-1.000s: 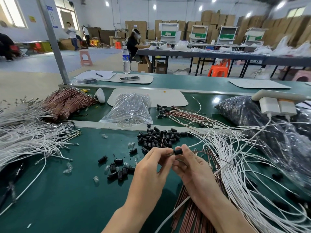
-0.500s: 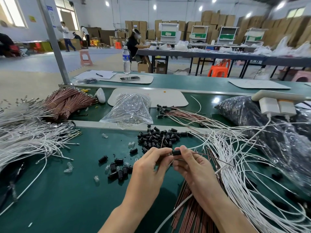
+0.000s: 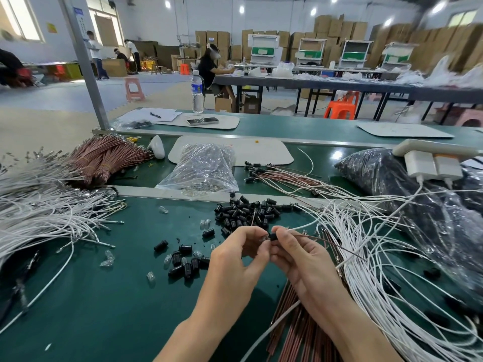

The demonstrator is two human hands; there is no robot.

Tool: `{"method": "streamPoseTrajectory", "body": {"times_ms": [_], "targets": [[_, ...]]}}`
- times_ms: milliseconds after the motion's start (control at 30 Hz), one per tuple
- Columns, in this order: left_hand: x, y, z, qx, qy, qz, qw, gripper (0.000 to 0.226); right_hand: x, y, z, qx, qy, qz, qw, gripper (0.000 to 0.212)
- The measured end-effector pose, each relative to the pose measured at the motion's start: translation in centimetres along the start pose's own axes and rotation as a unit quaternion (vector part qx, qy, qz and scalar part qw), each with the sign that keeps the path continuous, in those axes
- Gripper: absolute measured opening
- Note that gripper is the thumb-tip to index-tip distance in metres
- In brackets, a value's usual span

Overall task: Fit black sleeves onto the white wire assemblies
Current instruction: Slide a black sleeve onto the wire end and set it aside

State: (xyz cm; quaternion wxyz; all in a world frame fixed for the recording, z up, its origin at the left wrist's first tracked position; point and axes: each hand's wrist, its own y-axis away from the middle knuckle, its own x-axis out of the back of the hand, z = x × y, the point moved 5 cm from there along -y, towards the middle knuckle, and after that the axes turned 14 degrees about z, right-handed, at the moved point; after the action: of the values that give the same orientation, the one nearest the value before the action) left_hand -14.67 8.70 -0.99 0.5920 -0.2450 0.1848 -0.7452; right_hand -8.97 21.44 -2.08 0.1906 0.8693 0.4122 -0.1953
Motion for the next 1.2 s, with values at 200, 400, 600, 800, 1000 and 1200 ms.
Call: {"method": "streamPoseTrajectory", "body": {"times_ms": [200,400,600,800,1000,1200], "targets": [[-0.2,0.2,0.4,-0.041,-0.021,0.004,0.999,0.021,0.5,-0.3,0.1,0.002,0.010,0.023,1.000,0.028],[0.0,0.1,0.3,-0.054,-0.019,0.008,0.998,0.016,0.5,-0.2,0.2,-0.013,0.017,0.013,1.000,0.028],[0.4,0.0,0.3,-0.057,0.004,0.025,0.998,0.030,0.3,0.0,0.2,-0.018,0.032,0.002,0.999,0.031],[0.4,-0.2,0.1,-0.041,0.011,0.016,0.999,0.031,0.1,0.3,-0.1,0.002,0.045,-0.004,0.999,0.033],[0.0,0.0,-0.5,0.008,-0.029,-0.009,0.999,0.013,0.8,0.2,-0.8,0.097,0.070,0.083,0.989,0.026],[-1.0,0.6,-0.9,0.028,-0.066,-0.054,0.996,0.034,0.1,0.7,-0.2,0.136,0.146,0.035,0.979,0.012]]}}
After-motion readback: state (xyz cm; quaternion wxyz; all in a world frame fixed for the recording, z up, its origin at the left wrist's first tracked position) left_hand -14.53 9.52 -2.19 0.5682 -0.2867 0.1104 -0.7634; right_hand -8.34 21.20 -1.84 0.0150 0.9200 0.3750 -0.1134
